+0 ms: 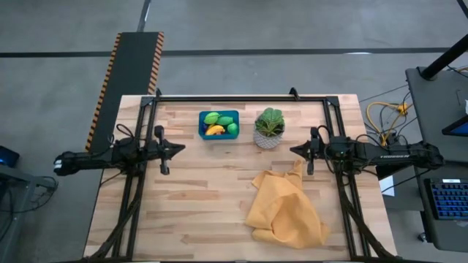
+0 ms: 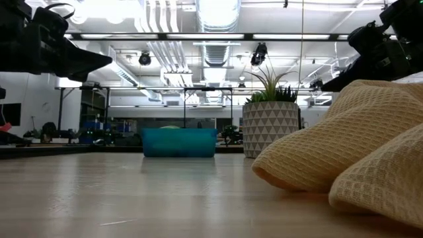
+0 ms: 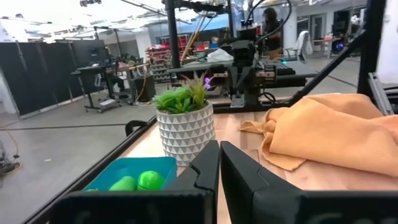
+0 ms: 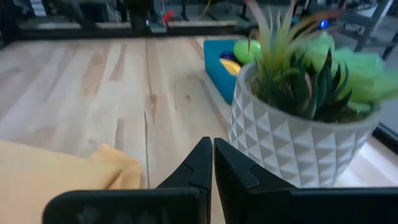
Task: Pick and placing Produce into tupperware
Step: Return to Home Position
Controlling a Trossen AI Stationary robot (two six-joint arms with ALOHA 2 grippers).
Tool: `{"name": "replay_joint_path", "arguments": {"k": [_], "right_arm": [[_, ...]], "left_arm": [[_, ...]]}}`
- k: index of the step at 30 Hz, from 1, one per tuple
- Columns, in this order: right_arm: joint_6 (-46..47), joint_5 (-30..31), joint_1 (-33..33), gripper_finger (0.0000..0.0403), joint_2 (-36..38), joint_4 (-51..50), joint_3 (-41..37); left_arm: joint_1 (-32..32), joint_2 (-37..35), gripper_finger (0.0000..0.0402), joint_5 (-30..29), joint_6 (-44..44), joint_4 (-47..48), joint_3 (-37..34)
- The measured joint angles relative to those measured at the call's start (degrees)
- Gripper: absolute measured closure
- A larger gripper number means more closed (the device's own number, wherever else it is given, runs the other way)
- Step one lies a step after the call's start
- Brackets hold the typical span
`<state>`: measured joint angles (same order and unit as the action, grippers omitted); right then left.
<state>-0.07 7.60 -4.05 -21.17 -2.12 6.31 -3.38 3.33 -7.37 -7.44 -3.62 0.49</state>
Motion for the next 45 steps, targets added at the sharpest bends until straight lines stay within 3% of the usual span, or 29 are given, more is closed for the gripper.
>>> {"name": "replay_joint_path", "arguments": {"k": [4,10,15,23,28,34,45], "right_arm": [[-1.0,-2.2,0.0,0.0394,0.1,4.6,0.0],[-1.9,-19.2,0.0,0.0394,0.3,14.8,0.1],[-1.3,-14.8,0.0,0.0394,3.4,7.9,0.0],[-1.4,-15.0,0.4,0.0394,9.7,6.2,-1.8],[-1.3,-14.7,0.4,0.0394,14.6,6.9,-4.1],[-0.6,-15.0,0.4,0.0394,19.2,2.0,-4.4],[-0.8,-13.8,0.4,0.0394,19.7,-0.2,-4.4]], "left_arm": [[0.0,0.0,0.0402,-1.1,0.6,0.4,0.0],[0.0,0.4,0.0402,-3.1,0.8,1.1,0.0],[0.0,1.8,0.0401,-3.1,1.1,1.2,-0.1],[0.0,4.6,0.0401,-3.0,1.5,1.2,-0.1],[0.1,3.9,0.0402,2.6,2.6,1.8,-0.1],[0.1,2.3,0.0402,3.4,2.3,2.2,-0.1],[0.0,0.9,0.0402,6.9,2.5,3.9,0.2]]}}
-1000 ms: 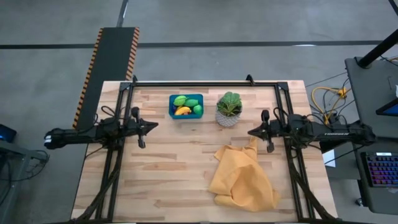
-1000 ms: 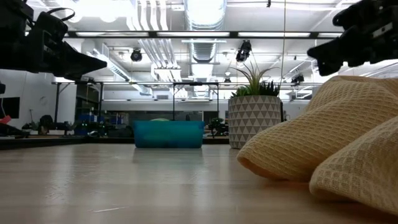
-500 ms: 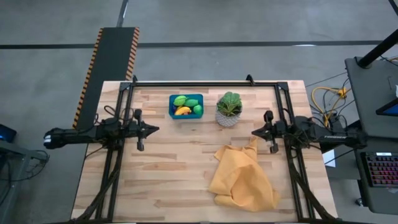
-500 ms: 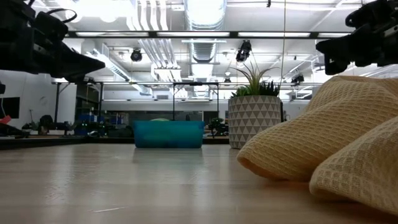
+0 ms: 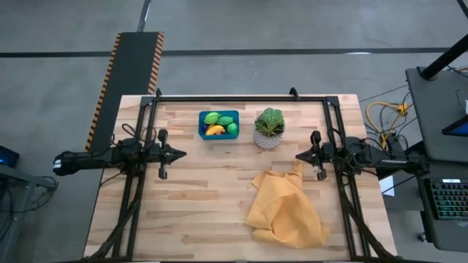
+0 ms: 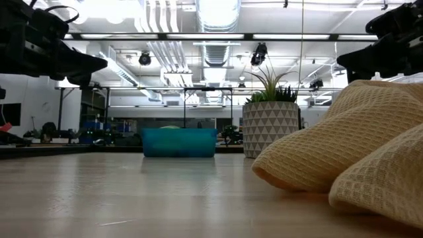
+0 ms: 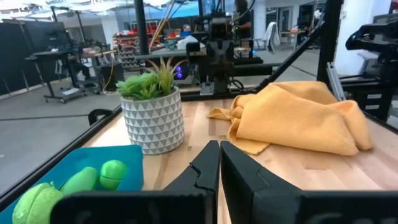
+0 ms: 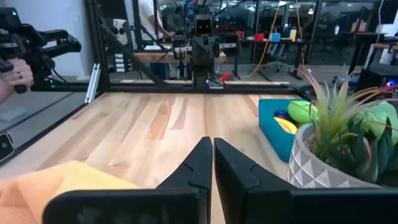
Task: Pick and placing Produce into tupperware
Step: Return to Home Position
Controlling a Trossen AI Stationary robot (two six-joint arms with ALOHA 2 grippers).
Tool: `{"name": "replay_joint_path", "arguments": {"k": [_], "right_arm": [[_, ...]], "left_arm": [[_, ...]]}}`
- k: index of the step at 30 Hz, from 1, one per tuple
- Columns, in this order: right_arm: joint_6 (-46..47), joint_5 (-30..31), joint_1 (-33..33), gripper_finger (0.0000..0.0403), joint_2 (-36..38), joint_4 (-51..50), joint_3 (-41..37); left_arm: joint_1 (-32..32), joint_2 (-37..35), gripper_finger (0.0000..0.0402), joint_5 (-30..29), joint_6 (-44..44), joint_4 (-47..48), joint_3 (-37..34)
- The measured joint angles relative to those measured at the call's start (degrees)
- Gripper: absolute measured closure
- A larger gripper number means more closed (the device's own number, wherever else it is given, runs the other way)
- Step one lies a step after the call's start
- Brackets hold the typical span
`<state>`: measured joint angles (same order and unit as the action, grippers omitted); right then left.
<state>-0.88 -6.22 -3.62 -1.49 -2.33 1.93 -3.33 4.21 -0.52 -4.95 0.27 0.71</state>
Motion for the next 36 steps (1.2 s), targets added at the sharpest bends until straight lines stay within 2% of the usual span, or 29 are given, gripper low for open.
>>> {"name": "replay_joint_path", "arguments": {"k": [36], "right_arm": [[-1.1,0.3,0.0,0.0394,-0.6,-0.3,0.1]], "left_arm": [[0.0,0.1,0.0402,0.2,0.1,-3.1,-0.2]]}}
